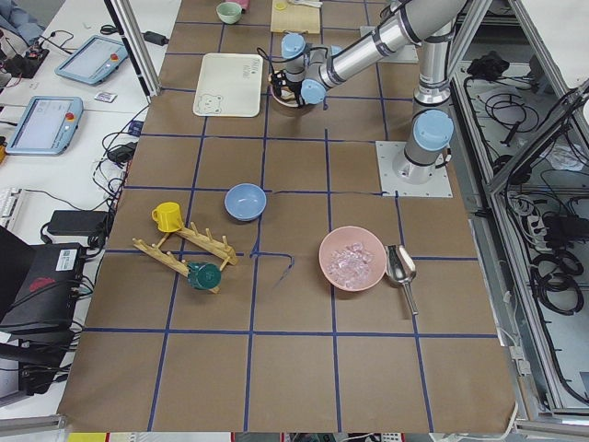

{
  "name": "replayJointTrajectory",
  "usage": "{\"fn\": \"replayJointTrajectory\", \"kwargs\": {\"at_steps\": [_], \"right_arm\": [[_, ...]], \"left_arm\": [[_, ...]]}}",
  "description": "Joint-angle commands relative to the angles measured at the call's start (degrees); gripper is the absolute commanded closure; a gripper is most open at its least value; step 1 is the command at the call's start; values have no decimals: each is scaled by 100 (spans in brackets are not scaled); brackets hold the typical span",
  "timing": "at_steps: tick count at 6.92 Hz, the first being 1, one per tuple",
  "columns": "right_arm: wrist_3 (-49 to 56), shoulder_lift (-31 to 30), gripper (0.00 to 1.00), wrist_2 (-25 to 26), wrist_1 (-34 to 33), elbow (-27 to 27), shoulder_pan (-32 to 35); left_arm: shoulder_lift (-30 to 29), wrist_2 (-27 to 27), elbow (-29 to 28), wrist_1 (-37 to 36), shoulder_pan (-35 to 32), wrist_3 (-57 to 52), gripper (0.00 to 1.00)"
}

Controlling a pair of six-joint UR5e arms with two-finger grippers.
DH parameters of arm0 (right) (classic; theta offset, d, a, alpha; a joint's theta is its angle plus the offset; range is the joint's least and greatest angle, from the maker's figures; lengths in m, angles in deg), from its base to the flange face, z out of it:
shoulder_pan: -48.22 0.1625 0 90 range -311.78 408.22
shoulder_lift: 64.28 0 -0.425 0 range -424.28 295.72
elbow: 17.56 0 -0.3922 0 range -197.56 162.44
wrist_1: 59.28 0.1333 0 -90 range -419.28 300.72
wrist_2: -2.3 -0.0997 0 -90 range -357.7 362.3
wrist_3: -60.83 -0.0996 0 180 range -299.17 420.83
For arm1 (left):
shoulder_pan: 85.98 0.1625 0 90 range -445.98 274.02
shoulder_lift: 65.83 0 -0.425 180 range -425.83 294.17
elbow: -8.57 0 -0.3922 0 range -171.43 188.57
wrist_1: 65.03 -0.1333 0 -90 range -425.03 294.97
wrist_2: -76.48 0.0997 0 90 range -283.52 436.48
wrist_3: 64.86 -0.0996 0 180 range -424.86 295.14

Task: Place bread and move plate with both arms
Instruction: 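Grip the plate rim with the left gripper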

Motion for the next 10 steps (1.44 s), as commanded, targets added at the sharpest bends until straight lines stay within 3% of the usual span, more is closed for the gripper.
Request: {"fn": "replayJointTrajectory", "kwargs": {"at_steps": [1, 5, 10], "right_arm": [[0, 0, 0, 3, -14, 24, 0], [0, 0, 0, 21, -5, 33, 0], [9, -18, 0, 30, -14, 60, 0]], "left_arm": [[8, -56, -7, -13, 0, -25, 93], [184, -73, -51, -22, 70, -324, 97], [544, -748, -392, 162, 621, -421, 96]]}}
